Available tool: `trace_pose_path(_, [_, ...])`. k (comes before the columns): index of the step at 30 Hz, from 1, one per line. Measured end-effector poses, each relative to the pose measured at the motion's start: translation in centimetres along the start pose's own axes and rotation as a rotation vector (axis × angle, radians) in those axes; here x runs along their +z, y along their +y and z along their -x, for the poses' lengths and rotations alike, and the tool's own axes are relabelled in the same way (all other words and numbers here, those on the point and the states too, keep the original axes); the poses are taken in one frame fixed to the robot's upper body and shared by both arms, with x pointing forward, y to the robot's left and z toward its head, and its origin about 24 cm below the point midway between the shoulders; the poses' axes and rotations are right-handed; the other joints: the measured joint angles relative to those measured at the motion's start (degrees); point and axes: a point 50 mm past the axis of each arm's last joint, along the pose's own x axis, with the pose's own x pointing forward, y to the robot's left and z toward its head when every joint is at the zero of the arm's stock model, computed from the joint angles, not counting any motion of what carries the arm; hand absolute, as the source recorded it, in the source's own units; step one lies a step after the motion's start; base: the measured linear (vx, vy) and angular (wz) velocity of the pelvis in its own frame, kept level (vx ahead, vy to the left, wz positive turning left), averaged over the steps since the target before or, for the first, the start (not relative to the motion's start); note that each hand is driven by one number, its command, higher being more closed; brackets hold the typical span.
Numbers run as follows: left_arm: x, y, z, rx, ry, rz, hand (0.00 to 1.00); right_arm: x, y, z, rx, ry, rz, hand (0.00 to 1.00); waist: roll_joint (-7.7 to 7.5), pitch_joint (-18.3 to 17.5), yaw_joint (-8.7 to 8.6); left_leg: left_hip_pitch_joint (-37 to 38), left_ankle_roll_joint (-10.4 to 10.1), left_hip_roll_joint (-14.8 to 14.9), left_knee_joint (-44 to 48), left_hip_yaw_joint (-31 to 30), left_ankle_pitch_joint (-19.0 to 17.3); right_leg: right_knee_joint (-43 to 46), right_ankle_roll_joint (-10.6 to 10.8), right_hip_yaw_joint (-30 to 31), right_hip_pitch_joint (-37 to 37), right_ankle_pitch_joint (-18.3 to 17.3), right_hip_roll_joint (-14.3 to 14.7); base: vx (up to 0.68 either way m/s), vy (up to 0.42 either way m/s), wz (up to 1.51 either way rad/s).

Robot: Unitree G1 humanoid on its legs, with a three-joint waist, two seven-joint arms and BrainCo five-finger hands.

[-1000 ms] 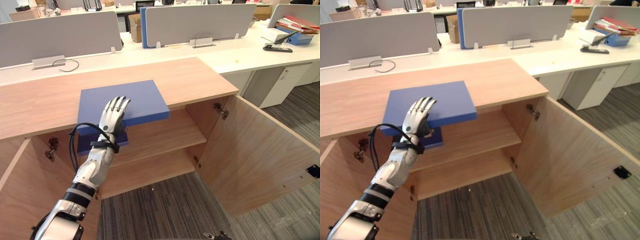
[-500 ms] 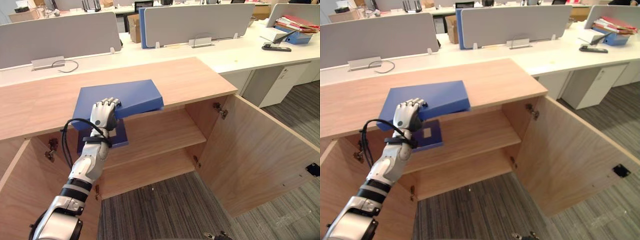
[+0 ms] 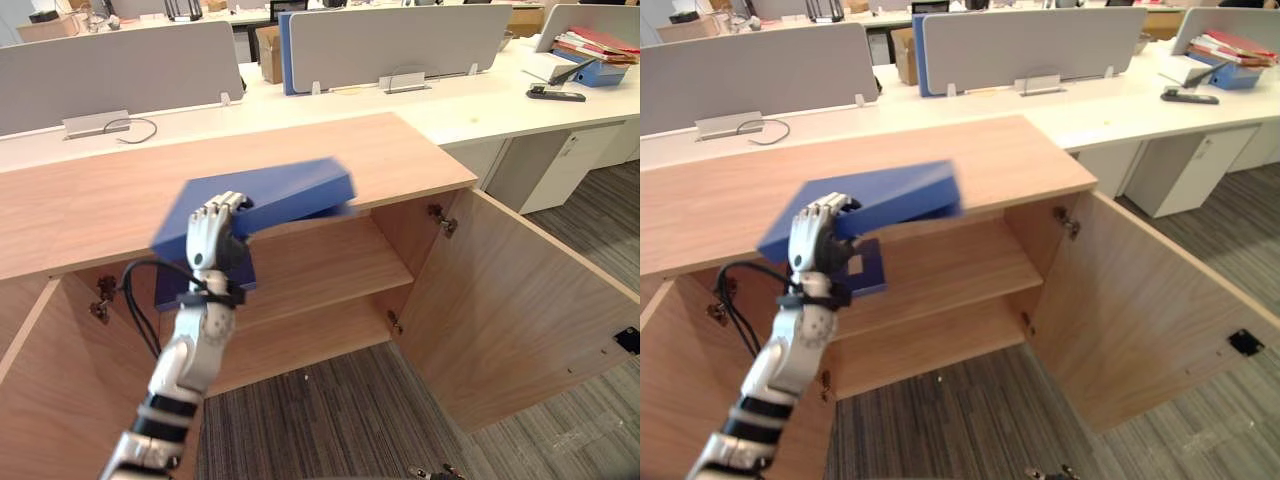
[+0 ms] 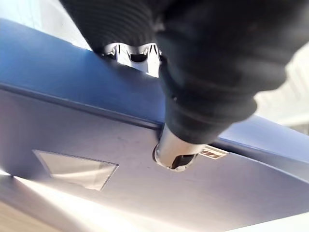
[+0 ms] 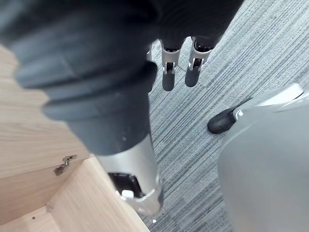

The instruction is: Walk over to the cabinet, pick up the folder, carry it to the office cabinet, place the folder inside the office cabinet, then close the office cabinet door

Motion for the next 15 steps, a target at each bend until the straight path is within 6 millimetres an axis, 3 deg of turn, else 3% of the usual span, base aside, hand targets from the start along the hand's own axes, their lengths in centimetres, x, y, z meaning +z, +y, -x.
trace_pose_path(2, [2.5, -0.3, 0.6, -0.034, -0.055, 0.299, 1.0, -0.1, -0.1, 0.0, -0.002, 0.005, 0.001, 0.0, 0.1, -0.1, 0.14, 0.0, 0.0, 0.0, 0.1, 0.0, -0.3, 1.8, 1.1, 0.7, -1.1, -0.8, 0.0, -0.04, -0.018, -0.09])
trace_pose_path(4, [3.0, -0.1, 0.9, -0.039, -0.036, 0.496, 1.0, -0.1, -0.1, 0.0, 0.0, 0.003, 0.002, 0.0, 0.4, -0.2, 0.11, 0.1, 0.0, 0.1, 0.1, 0.3, -0.5, 2.7, 1.4, 1.5, -1.8, -1.0, 0.0, -0.04, -0.013, -0.16])
trace_pose_path(5, [2.8, -0.2, 1.2, -0.05, 0.004, 0.628, 1.0, -0.1, -0.1, 0.0, 0.002, 0.0, -0.01, 0.0, 0.53, -0.3, -0.02, 0.1, 0.0, 0.1, 0.1, 0.4, -0.5, 2.9, 1.4, 1.6, -1.8, -1.0, 0.0, -0.04, -0.011, -0.12])
trace_pose_path(9, [1.2, 0.1, 3.6, -0.009, 0.178, 0.879, 1.0, 1.2, 0.7, 0.8, 0.063, -0.118, 0.0, 0.0, 0.61, -0.4, -0.07, 0.0, 0.0, 0.2, 0.2, 0.8, -0.5, 3.3, 1.5, 2.1, -2.4, -1.0, 0.3, -0.03, -0.013, -0.06])
trace_pose_path(12, [0.1, 1.0, 5.1, 0.073, 0.267, 0.974, 1.0, 4.7, 3.4, 2.9, 0.189, -0.329, -0.122, 0.0, 0.52, -0.5, 0.03, -1.1, -0.1, 0.6, 0.7, 1.1, -0.5, 3.7, 1.5, 2.5, -3.7, -1.0, 0.7, -0.02, -0.028, -0.05])
trace_pose_path(15, [0.1, 1.8, 6.2, 0.15, 0.31, 1.049, 1.0, 9.4, 5.1, 6.7, 0.311, -0.594, -0.274, 0.0, 0.52, -0.5, 0.27, -1.1, -0.2, 1.0, 1.3, 1.2, -1.0, 3.6, 1.5, 2.6, -3.5, -1.0, 0.9, 0.0, -0.009, -0.01])
